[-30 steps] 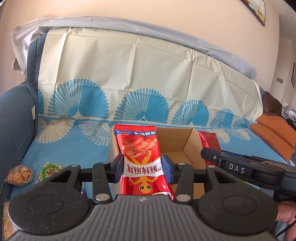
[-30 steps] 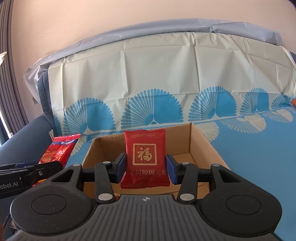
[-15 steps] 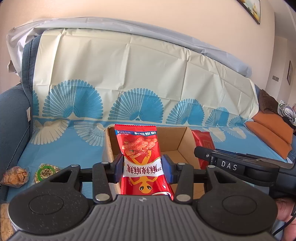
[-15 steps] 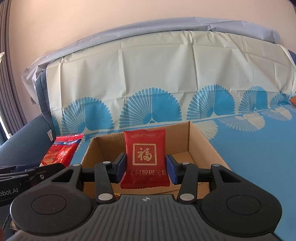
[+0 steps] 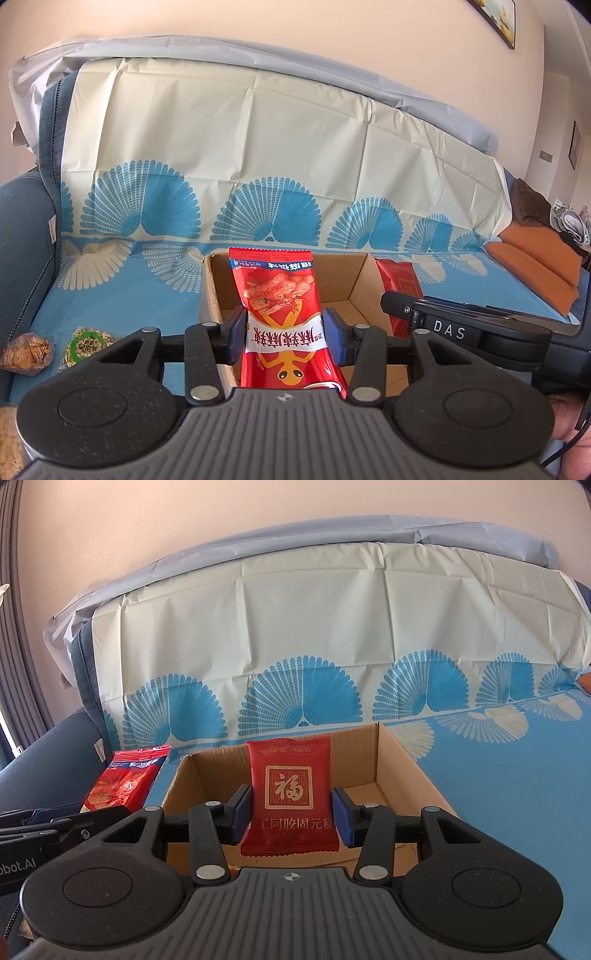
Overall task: Organize snacks
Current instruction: 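Open both tools to drop the red packet and chip bag into the box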
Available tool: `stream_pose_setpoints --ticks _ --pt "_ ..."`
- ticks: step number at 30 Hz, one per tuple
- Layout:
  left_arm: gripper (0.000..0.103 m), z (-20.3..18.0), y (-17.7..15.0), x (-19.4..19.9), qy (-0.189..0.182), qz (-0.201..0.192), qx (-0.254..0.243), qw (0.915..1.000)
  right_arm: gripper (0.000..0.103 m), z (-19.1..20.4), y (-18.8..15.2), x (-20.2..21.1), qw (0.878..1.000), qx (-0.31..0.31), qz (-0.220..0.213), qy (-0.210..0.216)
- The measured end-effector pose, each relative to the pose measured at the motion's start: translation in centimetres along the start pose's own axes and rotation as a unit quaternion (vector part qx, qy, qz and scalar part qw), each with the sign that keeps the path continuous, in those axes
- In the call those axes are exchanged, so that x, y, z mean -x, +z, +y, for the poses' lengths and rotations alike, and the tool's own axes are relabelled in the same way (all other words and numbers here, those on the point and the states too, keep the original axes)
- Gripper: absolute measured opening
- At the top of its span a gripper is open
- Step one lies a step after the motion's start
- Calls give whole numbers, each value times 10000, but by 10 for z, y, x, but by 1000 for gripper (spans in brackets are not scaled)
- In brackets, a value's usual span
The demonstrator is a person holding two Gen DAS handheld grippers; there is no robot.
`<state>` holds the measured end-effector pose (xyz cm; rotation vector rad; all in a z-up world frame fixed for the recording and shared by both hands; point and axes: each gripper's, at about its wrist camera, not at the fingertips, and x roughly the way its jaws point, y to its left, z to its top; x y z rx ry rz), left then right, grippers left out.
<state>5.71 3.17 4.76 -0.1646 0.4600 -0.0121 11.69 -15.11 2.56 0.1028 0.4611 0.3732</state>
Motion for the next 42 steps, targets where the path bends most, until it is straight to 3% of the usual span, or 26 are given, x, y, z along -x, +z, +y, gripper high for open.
stream_pose_setpoints --ticks 26,28,30,32,38,42 --pt "50 -11 -2 -1 -311 -15 6 9995 49 -2 -1 4 9998 -81 -79 -187" --pt "54 -14 -3 -3 -437 61 28 9990 50 -3 -1 4 9996 -117 -92 -260" --pt "63 -16 -3 -4 -538 92 32 9985 72 -4 -1 4 9992 -157 -108 -348" --pt "66 -18 -3 -3 -509 39 4 9987 78 -4 -1 5 9988 -173 -155 -436" --pt "63 -8 -2 -3 -396 -11 223 9990 78 -3 -1 3 9981 -286 -131 -521" --pt "51 -4 -3 -2 -224 2 148 9996 78 3 -2 3 9978 -376 -116 -528"
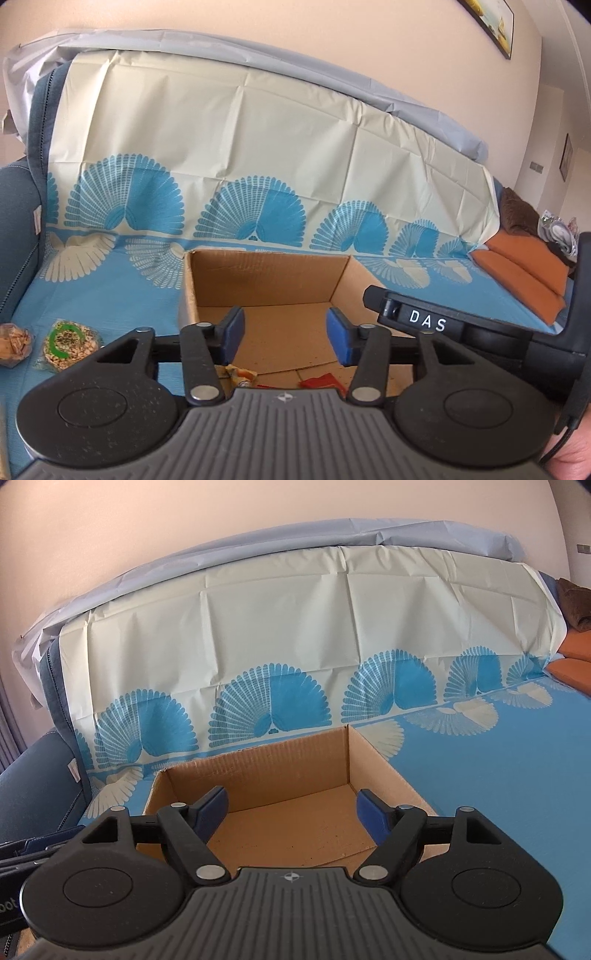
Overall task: Organize snacks
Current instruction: 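Open both tools to drop the red packet and chip bag into the box, then move both tools back to the snack pile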
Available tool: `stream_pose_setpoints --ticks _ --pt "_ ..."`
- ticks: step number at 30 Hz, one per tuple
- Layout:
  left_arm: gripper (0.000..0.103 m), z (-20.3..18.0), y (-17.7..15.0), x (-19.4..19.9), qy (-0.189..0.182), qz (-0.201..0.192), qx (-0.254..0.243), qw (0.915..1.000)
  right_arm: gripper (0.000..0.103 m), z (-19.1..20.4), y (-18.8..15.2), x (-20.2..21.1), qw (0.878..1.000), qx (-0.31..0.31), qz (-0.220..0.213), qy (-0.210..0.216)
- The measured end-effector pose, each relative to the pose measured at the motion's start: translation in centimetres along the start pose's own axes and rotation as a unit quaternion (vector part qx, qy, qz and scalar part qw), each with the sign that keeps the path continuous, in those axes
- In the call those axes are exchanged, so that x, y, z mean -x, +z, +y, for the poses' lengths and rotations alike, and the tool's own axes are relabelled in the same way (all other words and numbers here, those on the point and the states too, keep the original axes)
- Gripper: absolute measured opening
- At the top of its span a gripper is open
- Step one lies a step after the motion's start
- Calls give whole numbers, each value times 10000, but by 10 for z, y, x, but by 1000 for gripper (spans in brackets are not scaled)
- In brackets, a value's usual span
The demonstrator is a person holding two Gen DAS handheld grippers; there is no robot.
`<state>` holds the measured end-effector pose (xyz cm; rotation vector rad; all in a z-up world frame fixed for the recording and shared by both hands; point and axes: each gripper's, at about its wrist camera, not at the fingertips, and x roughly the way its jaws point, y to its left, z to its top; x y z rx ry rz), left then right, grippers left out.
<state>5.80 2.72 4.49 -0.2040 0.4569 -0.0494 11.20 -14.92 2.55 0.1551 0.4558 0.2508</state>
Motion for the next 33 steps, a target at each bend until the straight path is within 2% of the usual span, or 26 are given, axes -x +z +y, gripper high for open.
stream_pose_setpoints --ticks 2,10,18,23,30,33 --pt "48 4 1 3 33 6 6 10000 78 6 -1 0 10000 -20 18 22" --pt "48 44 5 27 273 -49 289 9992 77 48 -8 2 9997 1 92 245" --pt "48 103 7 62 758 -93 778 9940 60 106 -20 6 9967 58 168 789" --pt "47 134 -1 87 1155 -92 863 9895 46 145 -31 8 9921 287 202 1201" --pt "47 188 -29 101 1695 106 1298 9769 45 182 -43 9 9868 573 294 1484" --pt "47 218 -45 94 1864 417 1772 9655 45 189 -46 7 9843 625 427 1592"
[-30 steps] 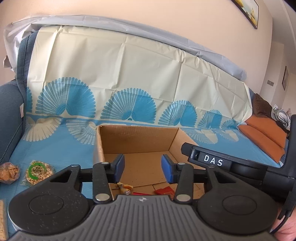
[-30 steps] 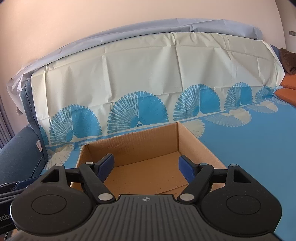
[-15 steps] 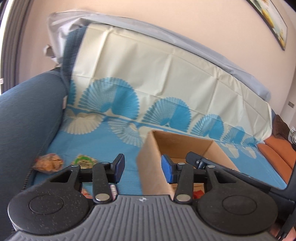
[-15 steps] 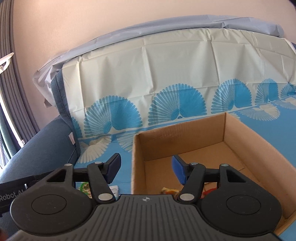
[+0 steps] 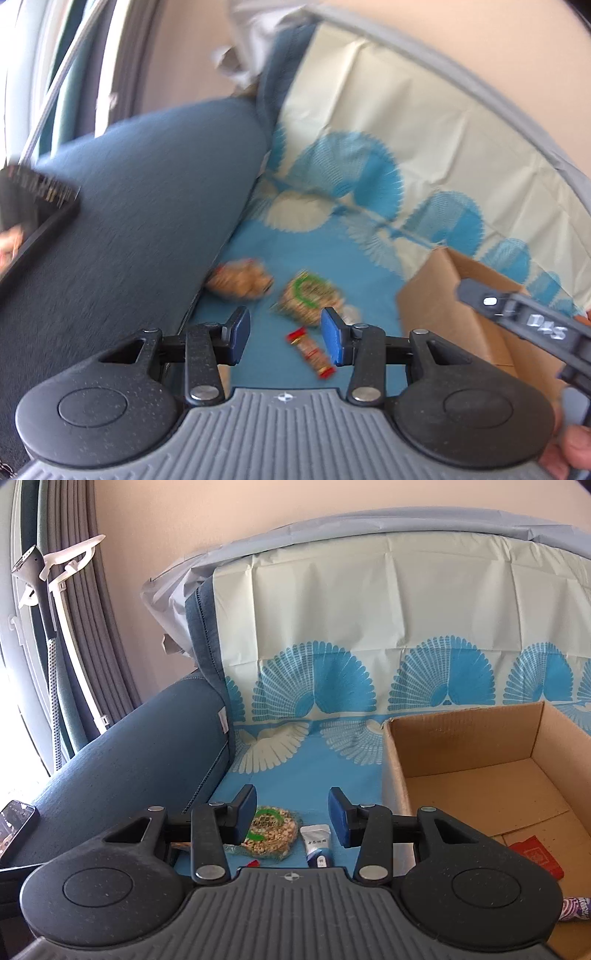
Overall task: Organize snacks
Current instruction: 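Move both tools back to the snack pile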
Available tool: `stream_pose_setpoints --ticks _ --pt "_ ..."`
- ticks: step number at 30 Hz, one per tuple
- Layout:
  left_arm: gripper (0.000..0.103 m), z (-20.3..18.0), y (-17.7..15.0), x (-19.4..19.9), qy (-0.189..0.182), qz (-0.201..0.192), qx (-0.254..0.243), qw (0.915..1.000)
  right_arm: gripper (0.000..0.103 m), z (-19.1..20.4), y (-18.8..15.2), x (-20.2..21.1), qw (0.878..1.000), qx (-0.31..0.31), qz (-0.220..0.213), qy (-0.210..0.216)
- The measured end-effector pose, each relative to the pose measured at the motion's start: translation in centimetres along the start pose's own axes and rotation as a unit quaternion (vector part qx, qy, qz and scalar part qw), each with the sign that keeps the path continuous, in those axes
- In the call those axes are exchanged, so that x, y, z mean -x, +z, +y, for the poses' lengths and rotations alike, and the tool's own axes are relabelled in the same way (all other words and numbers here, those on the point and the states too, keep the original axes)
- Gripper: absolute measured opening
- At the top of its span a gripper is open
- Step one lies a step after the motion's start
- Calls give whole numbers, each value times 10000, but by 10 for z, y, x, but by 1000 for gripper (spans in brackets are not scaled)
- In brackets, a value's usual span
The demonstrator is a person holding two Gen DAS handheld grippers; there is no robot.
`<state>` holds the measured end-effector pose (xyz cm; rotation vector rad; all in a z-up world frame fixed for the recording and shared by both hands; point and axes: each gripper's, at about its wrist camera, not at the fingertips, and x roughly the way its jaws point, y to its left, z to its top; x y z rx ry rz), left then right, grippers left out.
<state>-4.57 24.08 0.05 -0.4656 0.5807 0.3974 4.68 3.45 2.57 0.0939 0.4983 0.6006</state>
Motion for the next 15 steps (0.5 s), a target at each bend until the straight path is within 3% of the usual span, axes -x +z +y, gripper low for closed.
stream_pose_setpoints --ticks 4,9,15 --pt "42 19 -7 -30 166 661 336 9971 45 9 -5 -10 9997 139 189 54" --pt "50 2 -18 -46 757 846 -237 9933 45 14 -25 -26 9984 325 446 85" --pt "62 -11 -33 -71 1391 1246 -805 9791 45 22 -49 -51 9949 612 801 -45"
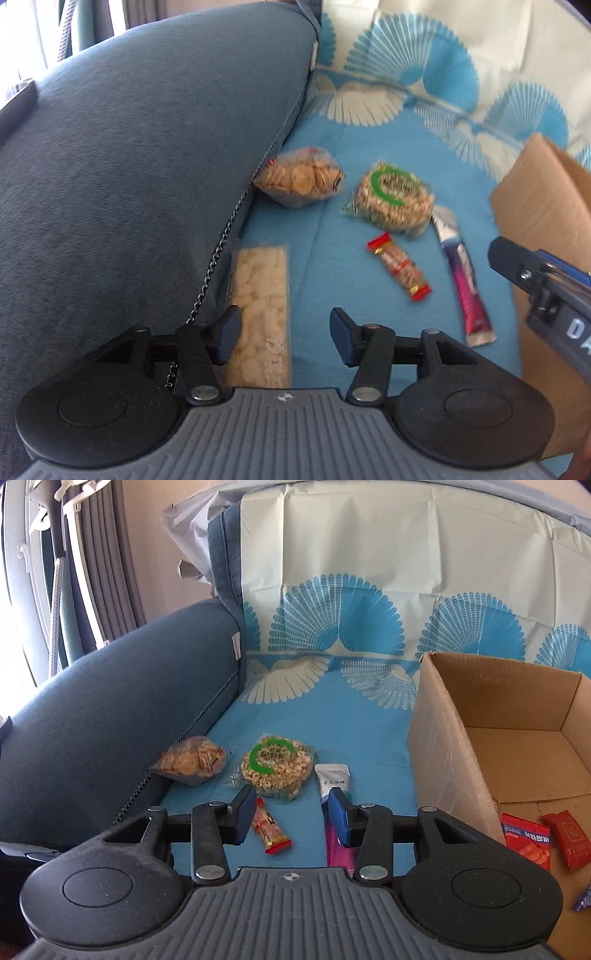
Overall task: Organize snacks
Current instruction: 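Move both tools back to the snack pile, then grasp the purple tube with the right tool while the left tool grasps the cracker pack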
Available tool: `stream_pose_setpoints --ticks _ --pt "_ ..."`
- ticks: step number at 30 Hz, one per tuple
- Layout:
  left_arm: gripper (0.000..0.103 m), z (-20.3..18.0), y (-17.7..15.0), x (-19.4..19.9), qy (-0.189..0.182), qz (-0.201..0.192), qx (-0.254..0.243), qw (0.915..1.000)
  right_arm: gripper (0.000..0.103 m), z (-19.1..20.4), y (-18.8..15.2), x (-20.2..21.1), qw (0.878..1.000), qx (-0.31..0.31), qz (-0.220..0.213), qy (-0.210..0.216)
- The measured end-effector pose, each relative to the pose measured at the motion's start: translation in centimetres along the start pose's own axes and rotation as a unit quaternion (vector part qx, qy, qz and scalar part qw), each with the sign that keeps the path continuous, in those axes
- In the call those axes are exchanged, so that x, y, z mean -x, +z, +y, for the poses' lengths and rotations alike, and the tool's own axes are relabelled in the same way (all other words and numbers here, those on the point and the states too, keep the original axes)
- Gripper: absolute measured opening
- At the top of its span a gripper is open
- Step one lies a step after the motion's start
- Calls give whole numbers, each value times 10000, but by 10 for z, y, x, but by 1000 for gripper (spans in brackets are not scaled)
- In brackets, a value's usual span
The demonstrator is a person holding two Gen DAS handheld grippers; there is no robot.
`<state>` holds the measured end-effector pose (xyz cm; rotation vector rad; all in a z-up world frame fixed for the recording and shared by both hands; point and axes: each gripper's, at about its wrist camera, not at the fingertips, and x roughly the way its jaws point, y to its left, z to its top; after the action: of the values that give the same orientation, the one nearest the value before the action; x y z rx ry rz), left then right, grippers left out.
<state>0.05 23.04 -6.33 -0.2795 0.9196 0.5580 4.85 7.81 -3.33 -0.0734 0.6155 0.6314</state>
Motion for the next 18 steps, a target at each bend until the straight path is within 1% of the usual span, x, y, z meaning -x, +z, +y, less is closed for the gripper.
stream_pose_setpoints --ticks 1,2,4,7,10,13,15,17,18 --pt "65 -3 -1 -2 58 20 -81 9999 45 0 -3 -5 10000 21 57 5" --pt "65 -5 -2 -4 120 36 -136 9998 46 0 -5 -10 9999 42 112 -4" --pt "65 -6 -3 -8 240 99 -201 9995 46 -1 -8 -19 9997 46 246 -78" --pt "65 -10 -1 -16 351 201 -226 9989 47 -2 -10 -31 9994 93 313 -140" --pt "65 -10 -1 -23 392 362 -197 9984 47 -2 -13 -47 9985 151 471 -248" --pt "60 -3 -1 -27 293 521 94 9982 48 -5 -13 -63 9971 135 623 -410" --pt "54 0 -1 -29 270 518 210 9981 48 -8 -14 -73 9958 90 734 -542" --pt "44 3 0 -28 248 511 257 9981 48 -12 -15 -83 9939 27 888 -647" --pt "42 4 1 -29 226 508 282 9981 48 -14 -17 -87 9927 2 970 -712"
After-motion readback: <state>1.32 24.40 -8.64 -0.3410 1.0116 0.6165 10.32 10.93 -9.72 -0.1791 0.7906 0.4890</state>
